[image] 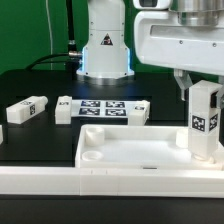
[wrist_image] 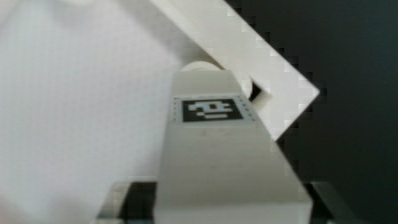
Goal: Assemble desk
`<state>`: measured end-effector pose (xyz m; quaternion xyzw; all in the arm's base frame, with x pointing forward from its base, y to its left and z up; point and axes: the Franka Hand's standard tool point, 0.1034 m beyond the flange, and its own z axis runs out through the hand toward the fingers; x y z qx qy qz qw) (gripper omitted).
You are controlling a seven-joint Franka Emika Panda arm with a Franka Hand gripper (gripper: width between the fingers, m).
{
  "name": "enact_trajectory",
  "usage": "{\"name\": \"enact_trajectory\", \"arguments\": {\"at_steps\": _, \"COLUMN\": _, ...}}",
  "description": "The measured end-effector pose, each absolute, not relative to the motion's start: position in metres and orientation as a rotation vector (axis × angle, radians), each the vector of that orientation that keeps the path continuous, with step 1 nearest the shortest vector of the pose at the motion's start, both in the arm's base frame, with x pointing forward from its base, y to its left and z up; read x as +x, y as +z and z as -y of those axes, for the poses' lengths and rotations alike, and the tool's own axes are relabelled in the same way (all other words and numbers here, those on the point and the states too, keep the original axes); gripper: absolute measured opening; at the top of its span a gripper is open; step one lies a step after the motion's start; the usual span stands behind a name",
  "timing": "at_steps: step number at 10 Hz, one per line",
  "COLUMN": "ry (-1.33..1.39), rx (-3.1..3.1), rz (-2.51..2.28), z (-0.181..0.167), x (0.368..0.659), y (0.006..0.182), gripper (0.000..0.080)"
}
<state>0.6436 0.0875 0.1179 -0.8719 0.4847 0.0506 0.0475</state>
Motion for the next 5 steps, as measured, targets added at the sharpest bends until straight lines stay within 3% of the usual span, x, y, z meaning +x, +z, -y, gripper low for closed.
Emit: {"name": "enact_trajectory", "arguments": {"at_steps": 5, "ry": 0.183, "rx": -2.497, "rz": -1.745, "z": -0.0919, "x": 0.6428, "y": 0.1179, "gripper": 0.0291}}
